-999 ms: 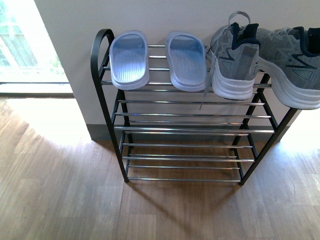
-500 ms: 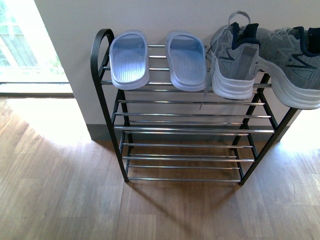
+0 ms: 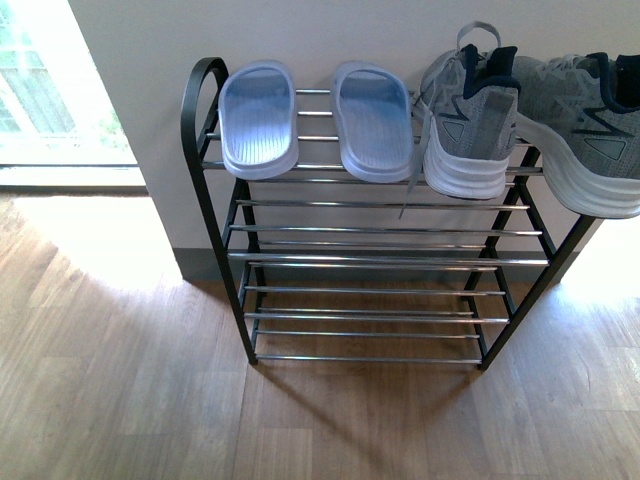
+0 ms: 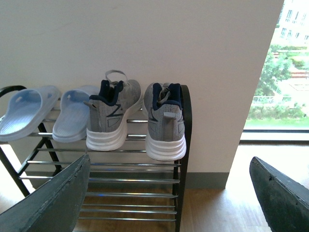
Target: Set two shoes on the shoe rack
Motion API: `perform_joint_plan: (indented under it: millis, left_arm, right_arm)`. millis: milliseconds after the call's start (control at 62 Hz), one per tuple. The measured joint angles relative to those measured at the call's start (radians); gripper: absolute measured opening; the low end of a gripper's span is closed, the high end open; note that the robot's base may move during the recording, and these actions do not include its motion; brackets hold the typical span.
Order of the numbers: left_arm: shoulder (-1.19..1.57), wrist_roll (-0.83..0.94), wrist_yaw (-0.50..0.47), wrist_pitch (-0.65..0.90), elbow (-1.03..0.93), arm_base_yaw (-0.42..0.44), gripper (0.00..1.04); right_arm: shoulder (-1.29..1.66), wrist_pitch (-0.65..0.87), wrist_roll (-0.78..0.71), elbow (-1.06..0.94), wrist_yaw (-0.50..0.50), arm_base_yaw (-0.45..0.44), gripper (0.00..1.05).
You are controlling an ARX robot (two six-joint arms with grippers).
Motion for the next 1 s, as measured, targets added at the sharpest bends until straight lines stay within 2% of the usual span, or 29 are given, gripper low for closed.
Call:
perform_joint_plan:
  millis: [64,274,371,435,548,645,725,999]
  left_arm:
    - [-0.075,0.0,0.0,-0.072,0.0,0.0,0.01]
    - [-0.089,-0.001,0.0,-0.081,0.0,0.001,0.03]
    - [-0.09,0.0,0.0,-0.081,0.0,0.001,0.29]
    - [-0.09,0.0,0.0,-0.081,0.0,0.001,0.44]
    - [-0.09,0.0,0.0,-0.081,0.0,0.001,0.63]
    - [-0.09,0.0,0.0,-0.081,0.0,0.001,0.85]
    - [-0.09,0.001,0.0,-0.081,0.0,0.001,0.97]
    - [-0.09,0.003,0.0,-0.081,0.0,0.001,0.95]
  right_arm:
    - [0.0,0.0,0.0,0.0,0.0,0.0,0.96]
    - [0.0,0.0,0.0,0.0,0.0,0.0,0.96]
    - [0.0,0.0,0.0,0.0,0.0,0.0,0.96]
    - [0.0,0.0,0.0,0.0,0.0,0.0,0.96]
    - [0.0,0.0,0.0,0.0,0.0,0.0,0.96]
    - [0.0,0.0,0.0,0.0,0.0,0.0,0.96]
    - [0.0,0.0,0.0,0.0,0.0,0.0,0.96]
    - [0.0,0.0,0.0,0.0,0.0,0.0,0.96]
